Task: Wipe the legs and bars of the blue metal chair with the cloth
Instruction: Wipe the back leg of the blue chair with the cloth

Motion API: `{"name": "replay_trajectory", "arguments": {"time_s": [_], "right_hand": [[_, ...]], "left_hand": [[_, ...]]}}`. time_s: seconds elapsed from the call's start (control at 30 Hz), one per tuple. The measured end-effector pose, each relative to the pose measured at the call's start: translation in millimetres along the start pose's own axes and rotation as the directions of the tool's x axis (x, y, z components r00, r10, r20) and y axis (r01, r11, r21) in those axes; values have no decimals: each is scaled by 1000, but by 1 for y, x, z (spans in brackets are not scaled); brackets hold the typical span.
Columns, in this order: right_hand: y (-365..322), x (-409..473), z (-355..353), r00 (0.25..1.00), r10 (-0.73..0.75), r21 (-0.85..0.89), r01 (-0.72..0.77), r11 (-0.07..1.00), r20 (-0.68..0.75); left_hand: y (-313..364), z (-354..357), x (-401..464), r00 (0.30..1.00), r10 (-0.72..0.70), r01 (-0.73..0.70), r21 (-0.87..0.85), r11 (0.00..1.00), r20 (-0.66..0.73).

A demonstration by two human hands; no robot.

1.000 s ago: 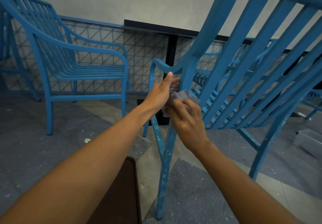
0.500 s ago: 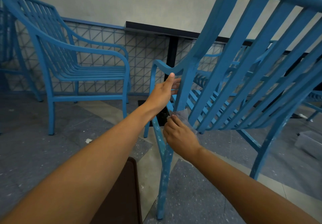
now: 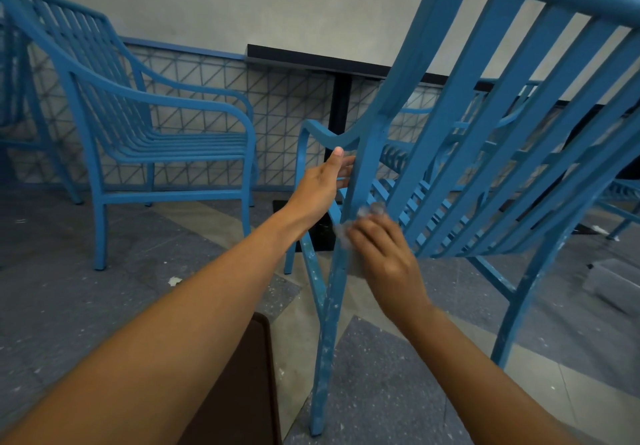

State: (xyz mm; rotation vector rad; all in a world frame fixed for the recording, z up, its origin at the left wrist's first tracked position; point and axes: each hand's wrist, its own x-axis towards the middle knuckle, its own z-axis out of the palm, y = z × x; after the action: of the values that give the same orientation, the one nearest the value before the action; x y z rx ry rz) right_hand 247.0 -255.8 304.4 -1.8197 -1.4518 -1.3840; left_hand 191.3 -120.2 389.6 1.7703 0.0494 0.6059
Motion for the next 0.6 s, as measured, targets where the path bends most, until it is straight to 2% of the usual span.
{"name": "replay_trajectory", "arguments": {"time_s": [0.07, 0.13, 0.2, 0.27, 0.3, 0.33, 0.43, 0.5, 0.6], "right_hand": [[2, 12, 0, 988, 49, 39, -44, 998, -144], [5, 20, 7, 976, 73, 57, -62, 996, -206], [7, 24, 15, 979, 67, 54, -58, 997, -192], [3, 23, 22, 974, 194, 162, -174, 971, -114], [-1, 24, 23, 937, 342, 270, -312, 911, -71], [-3, 22, 26, 898, 437, 307, -405, 861, -41], [-5, 16, 40, 821, 571, 314, -542, 779, 0], [-7, 14, 48, 774, 633, 394, -572, 719, -30], [-12, 12, 58, 779, 605, 328, -536, 778, -162]], "left_hand": [[0, 0, 0, 1000, -8, 8, -12, 1000, -4], [1, 0, 0, 1000, -12, 12, -31, 999, -21], [1, 0, 0, 999, -9, 7, -29, 1000, -38], [1, 1, -1, 999, -8, 7, -27, 1000, -35], [1, 1, -1, 999, -11, 10, -31, 999, -30], [1, 2, -1, 1000, -12, 12, -31, 999, -26], [1, 3, 0, 1000, -6, 5, -28, 1000, -30], [0, 4, 0, 999, -1, 0, -27, 1000, -36], [-1, 4, 0, 999, 5, -6, -18, 1000, -40]]}}
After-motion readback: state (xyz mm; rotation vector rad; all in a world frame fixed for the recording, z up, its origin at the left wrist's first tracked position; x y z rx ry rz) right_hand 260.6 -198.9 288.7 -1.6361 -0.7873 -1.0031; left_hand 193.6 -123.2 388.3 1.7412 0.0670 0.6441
